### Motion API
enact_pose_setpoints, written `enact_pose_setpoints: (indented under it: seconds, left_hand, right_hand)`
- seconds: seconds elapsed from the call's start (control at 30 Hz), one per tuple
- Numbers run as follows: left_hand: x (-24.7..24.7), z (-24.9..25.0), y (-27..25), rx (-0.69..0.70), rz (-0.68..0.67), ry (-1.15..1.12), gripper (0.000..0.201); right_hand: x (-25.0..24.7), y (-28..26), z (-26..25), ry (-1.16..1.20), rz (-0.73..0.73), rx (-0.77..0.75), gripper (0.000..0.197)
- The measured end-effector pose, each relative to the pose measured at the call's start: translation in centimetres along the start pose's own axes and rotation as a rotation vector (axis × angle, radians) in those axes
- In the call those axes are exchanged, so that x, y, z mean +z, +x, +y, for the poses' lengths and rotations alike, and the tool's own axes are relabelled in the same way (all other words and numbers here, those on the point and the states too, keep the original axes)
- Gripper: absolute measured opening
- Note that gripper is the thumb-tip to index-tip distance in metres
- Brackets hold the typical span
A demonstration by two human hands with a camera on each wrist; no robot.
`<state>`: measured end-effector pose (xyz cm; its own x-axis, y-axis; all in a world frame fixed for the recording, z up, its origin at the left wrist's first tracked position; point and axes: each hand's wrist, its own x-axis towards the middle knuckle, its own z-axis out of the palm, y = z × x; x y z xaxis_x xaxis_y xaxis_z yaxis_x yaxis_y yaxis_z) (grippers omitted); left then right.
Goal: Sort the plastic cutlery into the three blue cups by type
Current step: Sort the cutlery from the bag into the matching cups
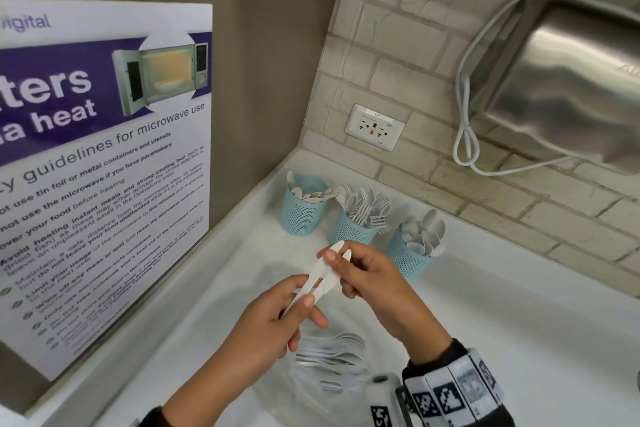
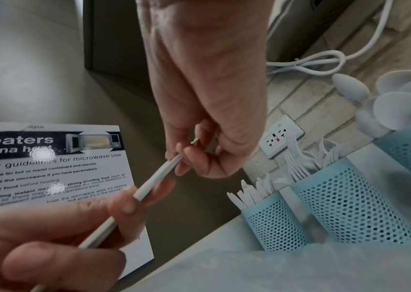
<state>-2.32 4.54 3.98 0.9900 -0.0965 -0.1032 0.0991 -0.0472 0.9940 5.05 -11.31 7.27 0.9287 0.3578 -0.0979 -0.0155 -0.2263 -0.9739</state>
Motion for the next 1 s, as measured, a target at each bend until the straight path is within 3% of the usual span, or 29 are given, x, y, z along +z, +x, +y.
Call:
enact_pose_setpoints:
  seconds: [0.2, 0.4, 0.57, 0.8, 1.0]
  left_hand:
    - [-0.5, -0.1, 0.1, 0.036, 0.013, -0.013, 0.02]
    - [-0.8, -0.6, 0.5, 0.007, 0.14, -0.085, 0.024]
    - [-0.7, -0.8, 0.6, 0.002, 0.141, -0.098, 0.029]
    - [-1.0, -0.9, 0.4, 0.005, 0.136, -0.088, 0.027]
    - [-1.6, -1.0, 0.4, 0.008, 0.157, -0.084, 0.026]
  right_hand:
    - [-1.0, 0.4, -1.0, 0.09, 0.039, 0.002, 0.011]
    - [-4.3, 2.2, -2.7, 0.199, 0.426, -0.183, 0.013]
    - [-5.2, 4.8, -3.0, 0.27, 0.66, -0.265, 0.019]
    - [-3.3, 9.4, -1.5, 0.406, 0.694, -0.195, 0.014]
    - [-1.8, 11.6, -0.5, 0.225, 0.717, -0.137, 0.019]
